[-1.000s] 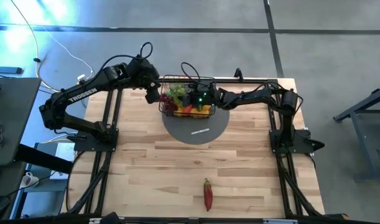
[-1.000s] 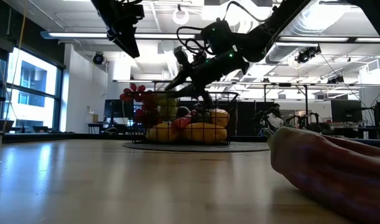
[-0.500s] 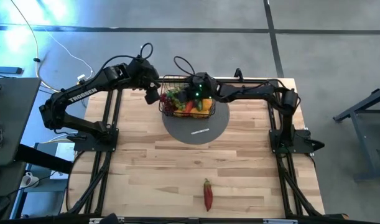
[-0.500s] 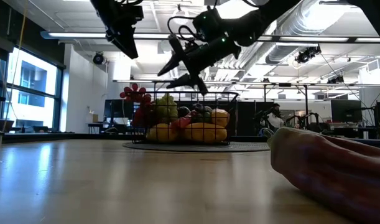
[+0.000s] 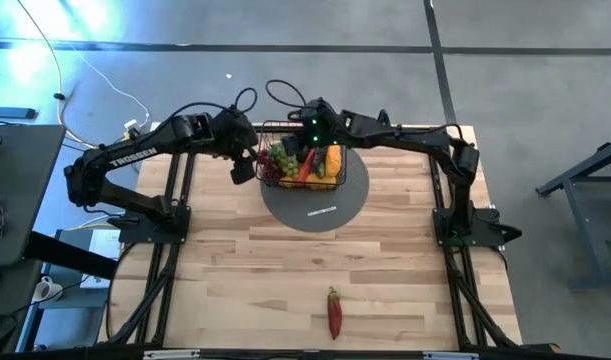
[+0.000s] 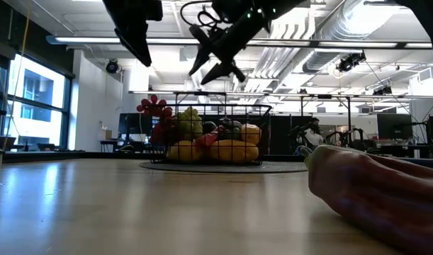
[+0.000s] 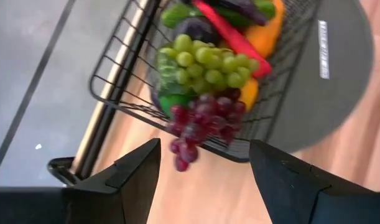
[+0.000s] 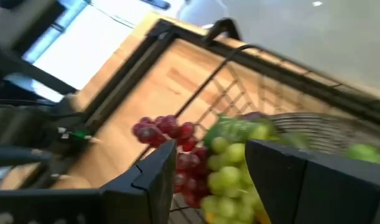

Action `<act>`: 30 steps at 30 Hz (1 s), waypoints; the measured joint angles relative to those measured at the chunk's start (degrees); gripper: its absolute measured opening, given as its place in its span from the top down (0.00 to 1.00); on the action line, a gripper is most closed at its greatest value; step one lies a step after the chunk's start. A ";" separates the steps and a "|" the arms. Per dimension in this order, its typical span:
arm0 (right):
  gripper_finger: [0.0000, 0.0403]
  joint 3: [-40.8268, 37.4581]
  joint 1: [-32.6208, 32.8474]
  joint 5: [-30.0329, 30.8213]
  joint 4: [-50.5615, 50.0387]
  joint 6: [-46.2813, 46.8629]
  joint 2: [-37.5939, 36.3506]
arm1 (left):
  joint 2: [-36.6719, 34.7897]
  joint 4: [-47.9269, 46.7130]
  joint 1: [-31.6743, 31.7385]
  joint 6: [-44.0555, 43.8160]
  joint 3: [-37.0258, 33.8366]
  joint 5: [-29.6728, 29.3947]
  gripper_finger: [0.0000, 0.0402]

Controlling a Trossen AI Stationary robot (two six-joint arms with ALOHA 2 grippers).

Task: Build produce basket
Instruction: Put the red chili pepper into the black wire basket

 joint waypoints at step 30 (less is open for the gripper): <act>0.57 15.27 19.56 33.32 -64.62 22.44 -0.09 | -2.19 -4.57 -12.65 -12.61 0.00 0.09 0.41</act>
